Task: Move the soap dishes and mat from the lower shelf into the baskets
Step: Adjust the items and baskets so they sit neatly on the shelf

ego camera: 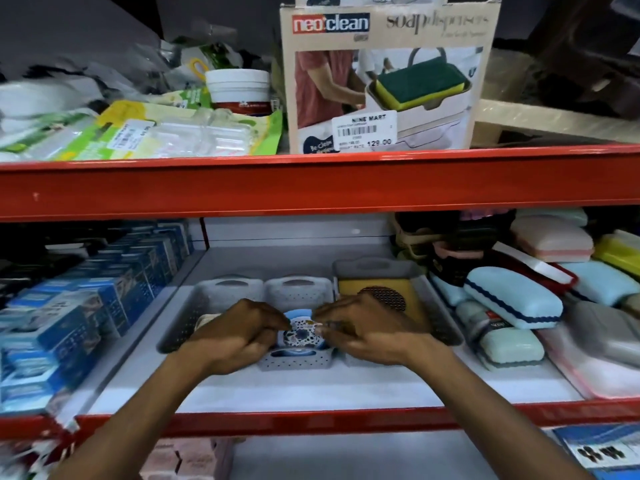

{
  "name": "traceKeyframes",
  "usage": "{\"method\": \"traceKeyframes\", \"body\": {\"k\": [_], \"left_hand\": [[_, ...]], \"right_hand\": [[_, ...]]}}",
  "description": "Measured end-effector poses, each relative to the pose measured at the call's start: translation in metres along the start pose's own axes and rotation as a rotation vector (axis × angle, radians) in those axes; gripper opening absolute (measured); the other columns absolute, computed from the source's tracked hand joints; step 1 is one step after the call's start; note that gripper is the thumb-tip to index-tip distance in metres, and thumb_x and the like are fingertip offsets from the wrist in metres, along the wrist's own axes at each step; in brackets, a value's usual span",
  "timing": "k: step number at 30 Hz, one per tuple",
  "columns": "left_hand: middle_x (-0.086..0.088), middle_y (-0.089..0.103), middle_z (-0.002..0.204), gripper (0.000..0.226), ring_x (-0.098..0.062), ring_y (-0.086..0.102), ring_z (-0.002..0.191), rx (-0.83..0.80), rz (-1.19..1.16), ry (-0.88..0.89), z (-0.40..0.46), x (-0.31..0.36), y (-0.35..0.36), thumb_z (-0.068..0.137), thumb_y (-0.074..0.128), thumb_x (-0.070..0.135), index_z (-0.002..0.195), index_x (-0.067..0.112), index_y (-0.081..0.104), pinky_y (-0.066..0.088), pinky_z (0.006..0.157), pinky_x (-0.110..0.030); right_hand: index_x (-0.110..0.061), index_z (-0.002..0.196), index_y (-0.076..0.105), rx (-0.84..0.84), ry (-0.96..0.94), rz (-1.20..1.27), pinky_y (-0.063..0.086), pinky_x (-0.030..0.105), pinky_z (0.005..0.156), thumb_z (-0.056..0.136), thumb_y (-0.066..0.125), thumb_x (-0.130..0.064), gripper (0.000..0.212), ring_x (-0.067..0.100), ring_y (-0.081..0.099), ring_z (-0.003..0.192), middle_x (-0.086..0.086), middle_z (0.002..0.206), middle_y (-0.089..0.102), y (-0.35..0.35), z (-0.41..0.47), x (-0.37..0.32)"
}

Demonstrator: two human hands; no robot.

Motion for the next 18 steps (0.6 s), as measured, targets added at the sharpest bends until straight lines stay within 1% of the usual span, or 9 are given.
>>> {"method": "traceKeyframes", "body": {"k": [1, 3, 4, 6, 9, 12, 13, 15, 18], "left_hand": [[0.004, 0.072, 0.13, 0.055, -0.012, 0.067, 0.113, -0.029, -0.002, 0.019, 0.002, 0.004, 0.004, 0.084, 0.034, 0.034, 0.121, 0.023, 0.073, 0.052, 0.095, -0.023], [0.0, 0.074, 0.124, 0.056, -0.016, 0.068, 0.109, -0.071, -0.006, 0.041, 0.001, 0.007, 0.007, 0.083, 0.031, 0.036, 0.116, 0.022, 0.075, 0.054, 0.094, -0.029], [-0.001, 0.075, 0.121, 0.053, -0.017, 0.068, 0.108, -0.086, 0.001, 0.049, 0.001, 0.006, 0.008, 0.084, 0.032, 0.034, 0.113, 0.021, 0.075, 0.054, 0.094, -0.032], [-0.002, 0.076, 0.114, 0.047, -0.019, 0.068, 0.104, -0.107, 0.023, 0.05, 0.0, 0.0, 0.009, 0.087, 0.032, 0.033, 0.106, 0.021, 0.074, 0.053, 0.092, -0.035], [-0.002, 0.075, 0.105, 0.05, -0.019, 0.066, 0.098, -0.124, 0.054, 0.055, 0.002, -0.006, 0.012, 0.085, 0.027, 0.038, 0.1, 0.021, 0.071, 0.05, 0.086, -0.033], [-0.003, 0.073, 0.098, 0.046, -0.018, 0.064, 0.091, -0.111, 0.057, 0.076, 0.003, -0.008, 0.013, 0.085, 0.028, 0.036, 0.095, 0.019, 0.07, 0.043, 0.076, -0.019], [-0.003, 0.073, 0.097, 0.045, -0.018, 0.063, 0.09, -0.108, 0.054, 0.076, 0.003, -0.008, 0.013, 0.086, 0.029, 0.036, 0.095, 0.019, 0.07, 0.044, 0.077, -0.021], [-0.002, 0.073, 0.102, 0.045, -0.018, 0.063, 0.093, -0.12, 0.046, 0.072, 0.001, -0.007, 0.013, 0.087, 0.028, 0.036, 0.098, 0.021, 0.07, 0.049, 0.082, -0.033], [0.001, 0.072, 0.123, 0.049, -0.018, 0.064, 0.111, -0.124, -0.021, 0.076, -0.008, -0.005, 0.008, 0.088, 0.029, 0.036, 0.113, 0.027, 0.07, 0.052, 0.094, -0.037]], "right_hand": [[-0.023, 0.121, 0.069, -0.039, -0.003, -0.011, 0.054, 0.029, 0.096, 0.098, 0.042, -0.055, 0.047, 0.012, 0.065, 0.112, -0.006, 0.126, 0.071, 0.004, 0.002, -0.003], [-0.018, 0.103, 0.07, -0.103, -0.001, -0.08, 0.057, 0.04, 0.076, 0.098, 0.037, -0.051, 0.047, 0.02, 0.067, 0.088, 0.001, 0.1, 0.073, 0.013, 0.008, -0.006], [-0.017, 0.096, 0.069, -0.127, 0.012, -0.112, 0.055, 0.042, 0.068, 0.097, 0.036, -0.048, 0.045, 0.023, 0.065, 0.08, 0.003, 0.089, 0.07, 0.017, 0.01, -0.007], [-0.017, 0.084, 0.065, -0.147, 0.009, -0.142, 0.052, 0.04, 0.061, 0.094, 0.036, -0.046, 0.042, 0.025, 0.062, 0.074, 0.005, 0.078, 0.064, 0.023, 0.013, -0.009], [-0.018, 0.075, 0.062, -0.133, -0.01, -0.146, 0.05, 0.039, 0.059, 0.09, 0.038, -0.043, 0.037, 0.022, 0.058, 0.065, 0.005, 0.073, 0.061, 0.026, 0.015, -0.012], [-0.018, 0.071, 0.058, -0.121, -0.008, -0.13, 0.05, 0.041, 0.058, 0.088, 0.039, -0.042, 0.035, 0.022, 0.056, 0.062, 0.006, 0.073, 0.061, 0.028, 0.015, -0.014], [-0.017, 0.071, 0.058, -0.117, -0.008, -0.129, 0.05, 0.041, 0.058, 0.088, 0.039, -0.042, 0.035, 0.022, 0.056, 0.062, 0.006, 0.073, 0.061, 0.029, 0.014, -0.014], [-0.017, 0.071, 0.057, -0.111, -0.009, -0.124, 0.049, 0.039, 0.057, 0.087, 0.039, -0.042, 0.035, 0.022, 0.056, 0.062, 0.006, 0.073, 0.061, 0.029, 0.013, -0.015], [-0.018, 0.072, 0.059, -0.102, 0.004, -0.112, 0.046, 0.036, 0.056, 0.087, 0.04, -0.041, 0.033, 0.02, 0.055, 0.061, 0.004, 0.073, 0.061, 0.027, 0.013, -0.017]]}}
Point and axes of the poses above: each hand's wrist, its own z-axis towards the middle knuckle, its own y-axis out of the palm, x = y × z, the point moved 4 cm from there along z, towards the middle knuckle
